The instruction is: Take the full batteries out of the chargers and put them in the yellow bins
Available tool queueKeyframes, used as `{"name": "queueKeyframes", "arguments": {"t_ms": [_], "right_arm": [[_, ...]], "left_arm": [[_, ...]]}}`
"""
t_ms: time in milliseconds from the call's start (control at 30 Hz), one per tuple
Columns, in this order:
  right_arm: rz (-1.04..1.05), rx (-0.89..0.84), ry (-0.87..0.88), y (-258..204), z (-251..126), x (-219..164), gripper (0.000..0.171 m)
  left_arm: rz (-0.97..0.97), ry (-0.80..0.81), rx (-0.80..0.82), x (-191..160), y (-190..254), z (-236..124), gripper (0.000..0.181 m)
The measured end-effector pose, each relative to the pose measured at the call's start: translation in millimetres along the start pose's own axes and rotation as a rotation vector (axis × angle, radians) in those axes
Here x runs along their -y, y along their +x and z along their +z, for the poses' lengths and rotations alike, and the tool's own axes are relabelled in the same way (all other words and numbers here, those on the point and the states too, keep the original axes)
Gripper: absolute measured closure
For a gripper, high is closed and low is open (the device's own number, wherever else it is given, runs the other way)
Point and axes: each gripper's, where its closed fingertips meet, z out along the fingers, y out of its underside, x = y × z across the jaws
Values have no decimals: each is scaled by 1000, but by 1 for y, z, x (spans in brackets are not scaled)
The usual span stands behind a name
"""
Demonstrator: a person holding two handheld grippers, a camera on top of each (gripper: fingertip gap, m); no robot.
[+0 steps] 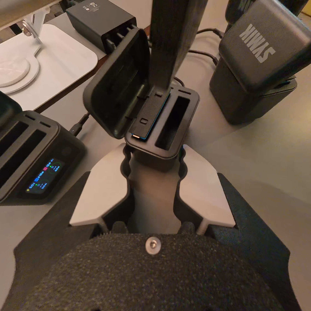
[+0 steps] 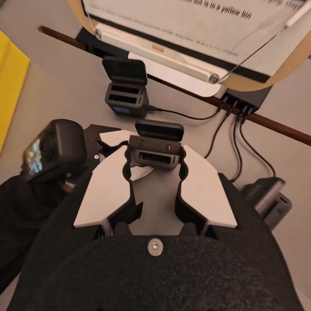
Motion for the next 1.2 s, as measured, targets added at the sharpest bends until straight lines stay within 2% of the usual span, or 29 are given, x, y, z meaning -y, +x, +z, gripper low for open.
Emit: {"name": "queueKeyframes", "arguments": {"t_ms": [167, 267, 400, 567, 700, 800, 1067, 1200], "right_arm": [[13, 24, 120, 11, -48, 29, 115], [9, -12, 185, 39, -87, 41, 115], [42, -113, 208, 110, -135, 29, 115], [167, -277, 160, 224, -169, -23, 115], [289, -364, 119, 298, -174, -68, 115], [340, -422, 72, 333, -166, -93, 114], [319, -610, 12, 361, -141, -128, 114], [303, -622, -34, 361, -128, -148, 113]], "left_arm": [[-1, 1, -6, 0, 1, -1, 124], [2, 3, -9, 0, 1, -1, 125], [14, 5, -11, 0, 1, -2, 125], [16, 0, -28, -1, 2, -3, 126], [17, -3, -33, -1, 2, -3, 126], [20, -4, -31, -1, 2, -3, 126], [19, -4, -35, -2, 2, -3, 126], [21, -5, -41, -2, 2, -3, 126]]}}
